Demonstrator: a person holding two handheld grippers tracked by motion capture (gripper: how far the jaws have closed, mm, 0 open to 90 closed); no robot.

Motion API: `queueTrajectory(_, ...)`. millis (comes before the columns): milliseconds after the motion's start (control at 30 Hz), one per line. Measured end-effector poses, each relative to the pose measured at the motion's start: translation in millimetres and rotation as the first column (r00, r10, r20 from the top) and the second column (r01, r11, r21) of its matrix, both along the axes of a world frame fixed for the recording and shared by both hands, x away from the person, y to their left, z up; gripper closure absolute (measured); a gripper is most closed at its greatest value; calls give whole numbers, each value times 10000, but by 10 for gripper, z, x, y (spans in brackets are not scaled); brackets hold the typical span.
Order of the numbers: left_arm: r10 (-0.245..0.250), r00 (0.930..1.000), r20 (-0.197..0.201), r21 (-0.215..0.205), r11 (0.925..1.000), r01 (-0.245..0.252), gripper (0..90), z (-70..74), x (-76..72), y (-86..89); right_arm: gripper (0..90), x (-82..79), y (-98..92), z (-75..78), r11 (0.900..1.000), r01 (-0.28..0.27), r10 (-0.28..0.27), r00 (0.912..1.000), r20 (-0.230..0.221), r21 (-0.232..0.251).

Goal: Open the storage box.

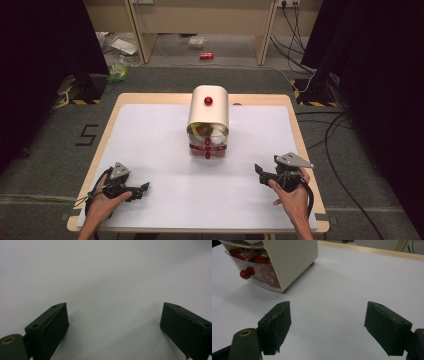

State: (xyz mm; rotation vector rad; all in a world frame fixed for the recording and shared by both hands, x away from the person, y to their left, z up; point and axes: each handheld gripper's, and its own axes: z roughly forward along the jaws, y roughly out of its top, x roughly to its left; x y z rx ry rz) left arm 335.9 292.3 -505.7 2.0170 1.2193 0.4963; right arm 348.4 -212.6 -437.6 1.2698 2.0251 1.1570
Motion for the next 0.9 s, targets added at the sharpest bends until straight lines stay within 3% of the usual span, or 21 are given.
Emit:
queueTrajectory(467,5,10000,15,82,10000,-5,71,0,-1,-8,303,33,336,194,9960,-895,894,9949,478,0)
queueTrajectory(900,6,10000,14,73,10000,-6,71,0,0,-7,382,36,679,363,9826,-1855,1850,9788,874,-27)
